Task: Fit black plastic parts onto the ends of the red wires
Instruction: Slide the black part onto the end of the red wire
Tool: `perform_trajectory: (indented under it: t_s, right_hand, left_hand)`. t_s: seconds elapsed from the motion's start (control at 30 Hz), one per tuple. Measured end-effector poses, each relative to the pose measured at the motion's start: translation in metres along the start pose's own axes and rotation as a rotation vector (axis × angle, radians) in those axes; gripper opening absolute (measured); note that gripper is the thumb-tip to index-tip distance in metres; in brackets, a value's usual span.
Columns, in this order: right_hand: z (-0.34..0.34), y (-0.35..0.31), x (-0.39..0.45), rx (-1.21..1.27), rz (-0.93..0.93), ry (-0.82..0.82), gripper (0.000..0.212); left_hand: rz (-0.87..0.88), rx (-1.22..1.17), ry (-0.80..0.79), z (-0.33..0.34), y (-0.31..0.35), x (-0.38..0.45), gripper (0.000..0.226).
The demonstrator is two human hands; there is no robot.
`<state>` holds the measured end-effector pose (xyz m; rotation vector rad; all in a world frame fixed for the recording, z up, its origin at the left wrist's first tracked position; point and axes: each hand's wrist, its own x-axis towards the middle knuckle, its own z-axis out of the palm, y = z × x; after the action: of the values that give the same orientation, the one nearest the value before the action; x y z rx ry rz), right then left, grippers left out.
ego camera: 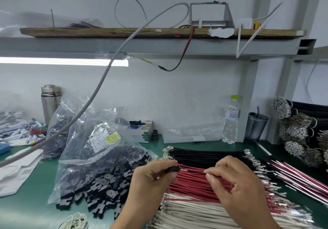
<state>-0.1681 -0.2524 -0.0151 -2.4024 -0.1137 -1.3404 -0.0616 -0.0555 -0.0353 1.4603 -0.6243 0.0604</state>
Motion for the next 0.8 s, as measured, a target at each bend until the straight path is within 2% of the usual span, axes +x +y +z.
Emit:
perform_trajectory:
  t_s: [0.13, 0.23, 0.4, 0.57, 0.8]
  right_hand:
    - [-0.001, -0.001, 0.004, 0.062, 0.026, -0.015, 0.01]
    - [0.002, -0.004, 0.005, 0.032, -0.047, -0.081, 0.013]
    - [0.005, -0.005, 0.004, 0.013, -0.092, -0.12, 0.026]
    - [0.004, -0.004, 0.004, -0.012, -0.062, -0.102, 0.012]
    - [0.001, 0.0, 0.009, -0.08, -0.142, -0.121, 0.018]
  left_hand:
    - [-0.041, 0.005, 0.048, -0.002, -0.005, 0.002, 0.038]
    - [-0.035, -0.025, 0.038, -0.001, -0.005, 0.002, 0.025]
    - [-0.049, -0.086, 0.007, -0.002, -0.004, 0.002, 0.03]
    - [-0.035, -0.09, -0.059, -0.002, 0.0, 0.0, 0.026]
    - [-0.054, -0.068, -0.114, 0.0, 0.006, -0.003, 0.02]
